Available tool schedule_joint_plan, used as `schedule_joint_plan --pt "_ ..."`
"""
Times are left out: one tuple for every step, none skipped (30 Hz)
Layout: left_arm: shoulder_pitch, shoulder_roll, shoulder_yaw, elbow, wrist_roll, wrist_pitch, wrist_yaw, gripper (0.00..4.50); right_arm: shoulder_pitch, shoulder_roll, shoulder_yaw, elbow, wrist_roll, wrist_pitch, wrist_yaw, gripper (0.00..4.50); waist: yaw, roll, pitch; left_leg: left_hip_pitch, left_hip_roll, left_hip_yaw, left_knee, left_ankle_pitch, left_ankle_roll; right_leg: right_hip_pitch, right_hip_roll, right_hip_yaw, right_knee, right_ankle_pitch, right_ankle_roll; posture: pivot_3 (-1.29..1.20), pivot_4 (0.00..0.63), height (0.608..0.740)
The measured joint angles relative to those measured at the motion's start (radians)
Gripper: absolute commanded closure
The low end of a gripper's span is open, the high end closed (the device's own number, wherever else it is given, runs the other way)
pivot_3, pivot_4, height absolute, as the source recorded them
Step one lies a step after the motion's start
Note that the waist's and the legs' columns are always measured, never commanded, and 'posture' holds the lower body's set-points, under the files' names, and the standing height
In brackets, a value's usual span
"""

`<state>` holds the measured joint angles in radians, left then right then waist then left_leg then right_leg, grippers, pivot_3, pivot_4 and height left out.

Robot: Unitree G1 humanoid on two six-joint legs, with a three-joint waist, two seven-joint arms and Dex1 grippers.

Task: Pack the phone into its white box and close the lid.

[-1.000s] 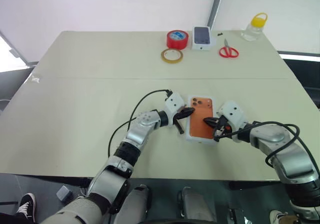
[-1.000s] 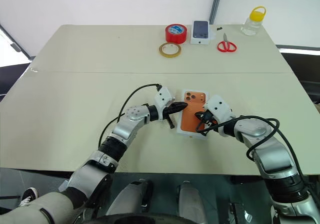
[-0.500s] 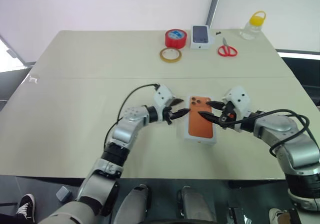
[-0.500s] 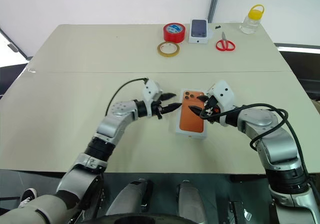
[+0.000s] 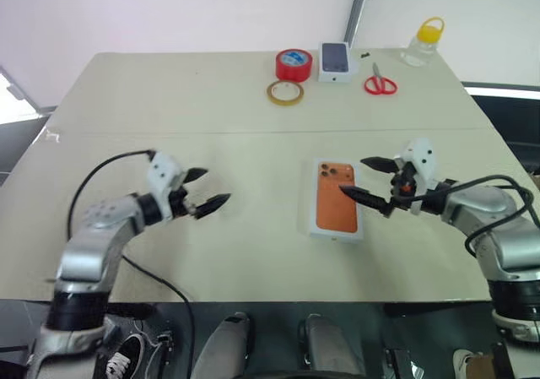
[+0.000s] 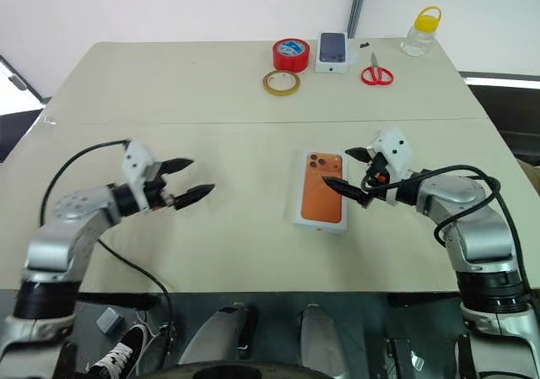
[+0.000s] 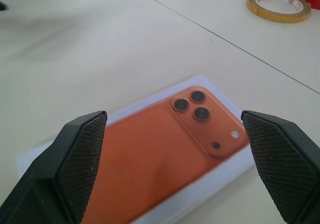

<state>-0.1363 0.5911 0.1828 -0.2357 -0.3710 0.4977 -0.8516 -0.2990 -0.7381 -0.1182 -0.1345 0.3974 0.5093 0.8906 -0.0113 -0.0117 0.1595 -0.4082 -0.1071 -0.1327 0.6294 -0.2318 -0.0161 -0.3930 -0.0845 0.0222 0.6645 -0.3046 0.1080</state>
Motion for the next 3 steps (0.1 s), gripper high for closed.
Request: schedule_joint_plan --pt "0.049 0.010 0.033 -0.029 -0.013 0.001 0.008 0.03 0.000 -0.009 0.000 0.026 -0.015 -0.031 0.005 0.01 -0.001 0.000 0.000 0.000 0.000 0.000 0.000 0.000 0.000 0.000 0.000 0.000 0.000 0.000 0.000 0.00 0.150 0.740" --pt "0.088 0.020 0.058 -0.048 -0.018 0.003 0.014 0.03 -0.002 -0.021 -0.001 0.056 -0.032 -0.055 0.011 0.01 0.001 0.001 0.000 0.000 0.000 0.000 0.000 0.000 0.000 0.000 -0.001 0.000 0.000 0.000 0.000 0.00 0.150 0.740" --pt "0.110 0.022 0.079 -0.062 -0.029 0.009 0.020 0.03 -0.006 -0.027 -0.002 0.079 -0.038 -0.069 0.018 0.01 0.001 0.001 0.001 0.000 0.000 0.000 0.000 0.000 0.000 0.000 -0.001 0.000 0.000 0.000 0.000 0.00 0.150 0.740"
